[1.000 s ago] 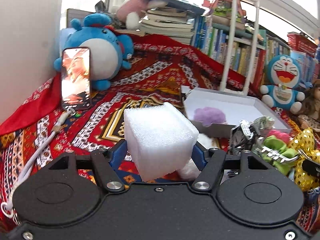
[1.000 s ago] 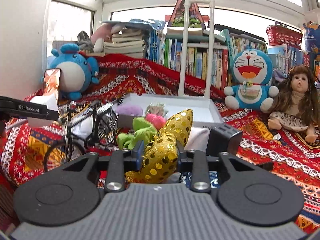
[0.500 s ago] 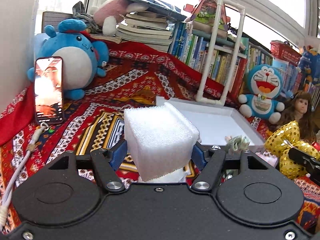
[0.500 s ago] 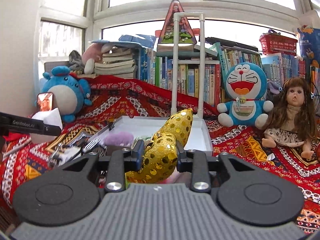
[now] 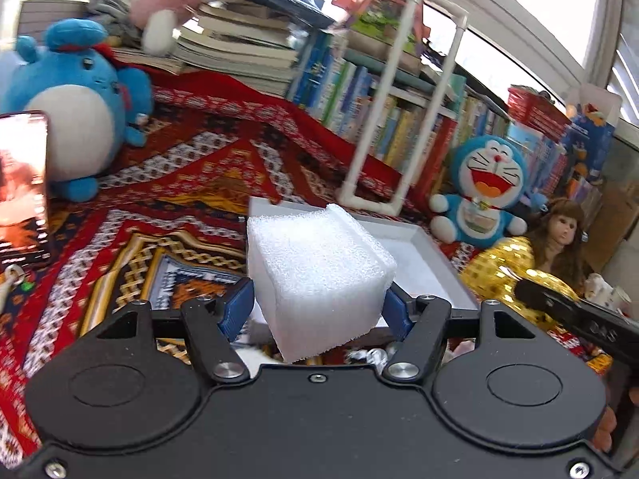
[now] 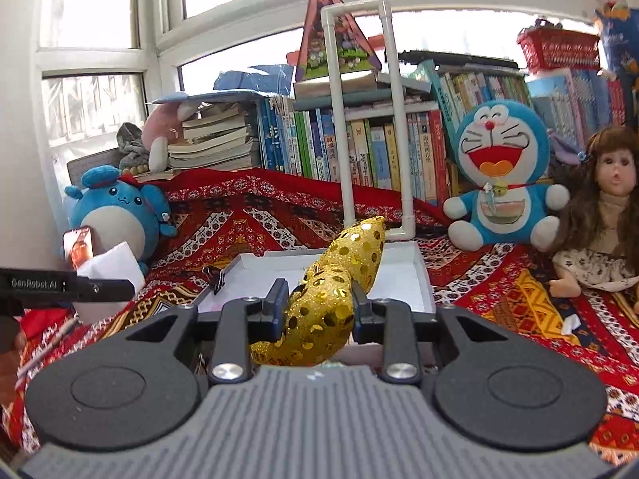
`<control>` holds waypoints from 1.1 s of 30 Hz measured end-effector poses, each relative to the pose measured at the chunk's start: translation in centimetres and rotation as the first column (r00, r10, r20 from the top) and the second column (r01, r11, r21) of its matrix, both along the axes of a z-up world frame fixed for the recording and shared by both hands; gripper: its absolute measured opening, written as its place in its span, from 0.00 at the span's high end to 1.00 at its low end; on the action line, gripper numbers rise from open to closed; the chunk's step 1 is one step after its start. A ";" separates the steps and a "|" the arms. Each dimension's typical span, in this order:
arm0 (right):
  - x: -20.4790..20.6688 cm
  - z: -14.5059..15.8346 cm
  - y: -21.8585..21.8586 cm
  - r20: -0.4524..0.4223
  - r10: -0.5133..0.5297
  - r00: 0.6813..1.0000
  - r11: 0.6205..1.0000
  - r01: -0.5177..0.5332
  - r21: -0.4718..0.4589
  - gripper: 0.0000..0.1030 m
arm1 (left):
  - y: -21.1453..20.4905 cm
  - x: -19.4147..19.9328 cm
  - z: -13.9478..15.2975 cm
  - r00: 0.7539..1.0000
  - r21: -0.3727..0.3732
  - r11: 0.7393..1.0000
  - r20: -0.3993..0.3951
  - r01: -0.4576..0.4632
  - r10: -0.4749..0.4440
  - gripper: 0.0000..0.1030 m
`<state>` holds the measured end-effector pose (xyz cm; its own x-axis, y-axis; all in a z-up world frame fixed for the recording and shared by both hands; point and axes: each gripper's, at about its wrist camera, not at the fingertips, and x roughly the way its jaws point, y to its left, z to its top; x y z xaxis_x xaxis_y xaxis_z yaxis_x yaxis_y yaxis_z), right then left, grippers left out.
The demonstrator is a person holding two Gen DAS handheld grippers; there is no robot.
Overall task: Organize soft objects
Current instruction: 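Carry the foam cube with the left gripper while the right gripper carries the gold pillow to the tray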
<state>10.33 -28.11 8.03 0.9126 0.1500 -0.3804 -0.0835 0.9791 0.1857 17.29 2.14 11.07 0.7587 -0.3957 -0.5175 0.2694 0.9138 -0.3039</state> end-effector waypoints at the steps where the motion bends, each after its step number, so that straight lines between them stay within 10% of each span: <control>1: 0.7 0.1 -0.3 -0.018 -0.001 1.000 1.000 0.001 0.019 0.66 | -0.3 0.7 0.1 1.000 -0.003 1.000 -0.014 0.013 -0.013 0.37; 17: 11.1 -2.4 -1.2 -0.273 -0.050 0.961 0.998 0.058 0.021 0.66 | -5.9 10.2 -1.6 0.979 0.101 0.990 -0.188 0.097 -0.077 0.37; 33: 13.6 -4.2 -0.7 -0.325 -0.060 0.944 0.998 0.066 0.009 0.54 | -7.4 12.5 -3.8 0.972 0.152 0.982 -0.222 0.114 -0.078 0.33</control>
<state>23.96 -28.77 3.87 0.7481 0.1066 -0.6550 0.0459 0.9763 0.2114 29.78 -5.21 7.24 0.5855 -0.3586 -0.7270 0.3029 0.9287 -0.2141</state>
